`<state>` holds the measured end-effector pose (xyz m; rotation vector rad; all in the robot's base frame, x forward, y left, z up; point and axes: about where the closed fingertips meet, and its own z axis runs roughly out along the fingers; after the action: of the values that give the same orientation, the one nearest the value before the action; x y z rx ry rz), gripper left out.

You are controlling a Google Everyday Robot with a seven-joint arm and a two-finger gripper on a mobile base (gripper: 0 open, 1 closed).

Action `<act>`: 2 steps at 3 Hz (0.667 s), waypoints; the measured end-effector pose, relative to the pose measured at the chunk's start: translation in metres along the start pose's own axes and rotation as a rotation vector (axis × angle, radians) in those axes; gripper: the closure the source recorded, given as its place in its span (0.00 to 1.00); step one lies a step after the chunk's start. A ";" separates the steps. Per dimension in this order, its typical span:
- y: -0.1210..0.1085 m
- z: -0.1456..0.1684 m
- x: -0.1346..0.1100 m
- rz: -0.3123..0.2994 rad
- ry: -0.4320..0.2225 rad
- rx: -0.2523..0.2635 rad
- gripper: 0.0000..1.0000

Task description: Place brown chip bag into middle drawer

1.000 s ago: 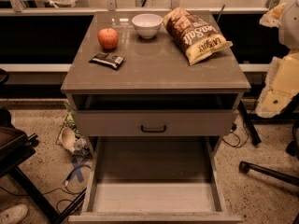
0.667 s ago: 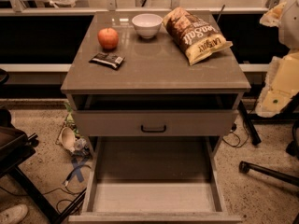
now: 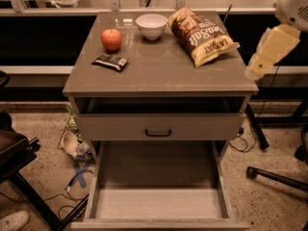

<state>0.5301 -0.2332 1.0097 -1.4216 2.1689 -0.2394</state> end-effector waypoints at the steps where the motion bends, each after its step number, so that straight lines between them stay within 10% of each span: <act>1: -0.055 0.034 -0.004 0.122 -0.041 0.070 0.00; 2: -0.055 0.034 -0.004 0.122 -0.041 0.070 0.00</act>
Offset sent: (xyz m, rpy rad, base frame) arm 0.0505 -0.0126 -0.0026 0.0560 -0.0532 -0.0869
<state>0.5925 -0.2483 1.0057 -1.2406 2.1829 -0.2379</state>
